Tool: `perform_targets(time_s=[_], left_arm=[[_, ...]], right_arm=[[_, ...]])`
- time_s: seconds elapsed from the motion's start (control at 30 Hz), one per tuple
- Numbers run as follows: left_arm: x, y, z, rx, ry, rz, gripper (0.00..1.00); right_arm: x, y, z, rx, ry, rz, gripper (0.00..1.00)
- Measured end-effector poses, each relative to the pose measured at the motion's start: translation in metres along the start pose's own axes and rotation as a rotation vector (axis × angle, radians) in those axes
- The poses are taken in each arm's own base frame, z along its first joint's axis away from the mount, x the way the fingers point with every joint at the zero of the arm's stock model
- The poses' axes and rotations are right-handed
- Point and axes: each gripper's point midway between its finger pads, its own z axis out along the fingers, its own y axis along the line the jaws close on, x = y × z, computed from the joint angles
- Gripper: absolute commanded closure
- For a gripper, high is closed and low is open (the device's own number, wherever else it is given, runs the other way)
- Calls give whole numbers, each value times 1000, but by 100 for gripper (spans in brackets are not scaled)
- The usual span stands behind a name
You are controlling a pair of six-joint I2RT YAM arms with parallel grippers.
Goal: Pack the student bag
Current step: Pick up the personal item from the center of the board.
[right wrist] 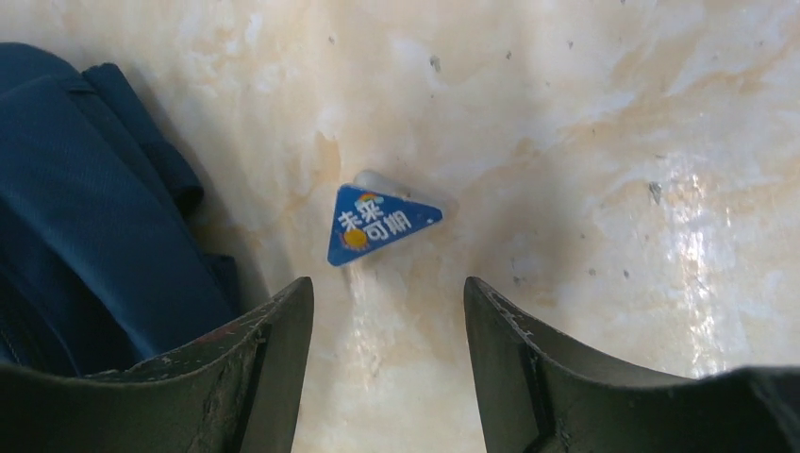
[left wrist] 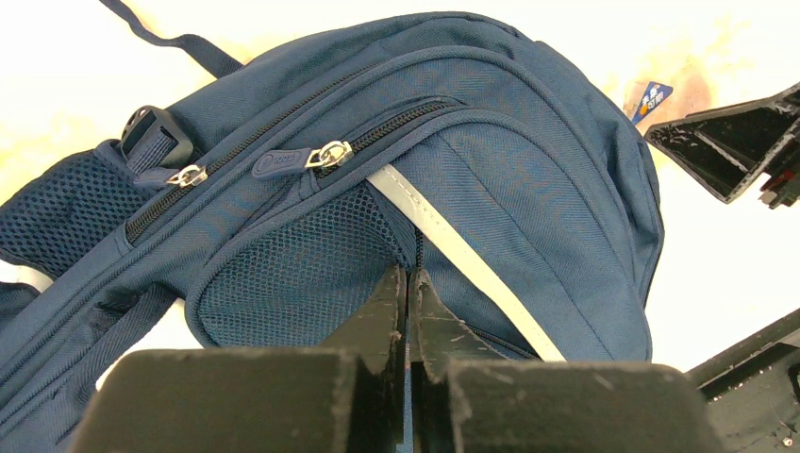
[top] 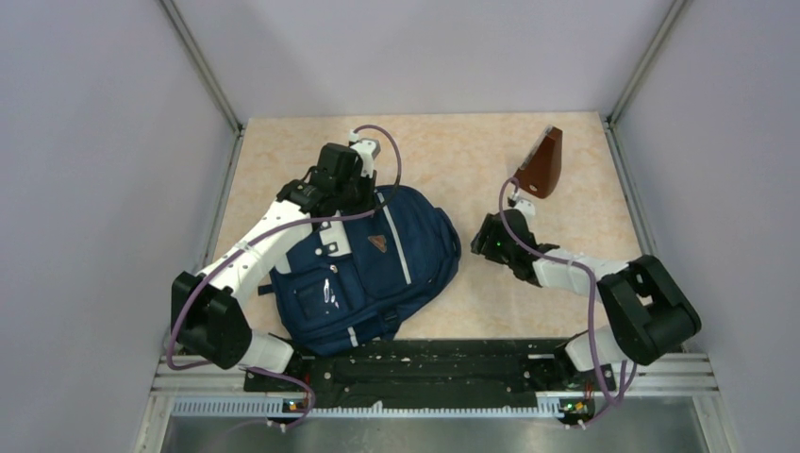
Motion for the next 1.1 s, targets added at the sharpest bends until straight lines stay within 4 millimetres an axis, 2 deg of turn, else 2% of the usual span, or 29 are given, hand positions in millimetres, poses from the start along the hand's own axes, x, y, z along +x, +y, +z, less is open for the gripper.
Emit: perform_targets(time_s=[0.33,0.57,0.73,0.9,1.0,1.1], left_arm=[[0,1,0,-5,-1,0,100],[0,1,0,-7,-1,0,100],[0,1,0,-7,-1,0,100],[0,1,0,-6,-1,0,100],[0,1,0,-6,-1,0,100],[0,1,0,-7,-1,0,100]], right_arm=[[-23,19,33,1,-58,-19,45],[-42,31,56,29,-77,-99,47],[-42,25,57,92,-74,-190,47],[-31,24,52,152,-77,-295,47],[-29,23,51,174,-79,-330,52],[-30,23,52,188,-77,-347,64]])
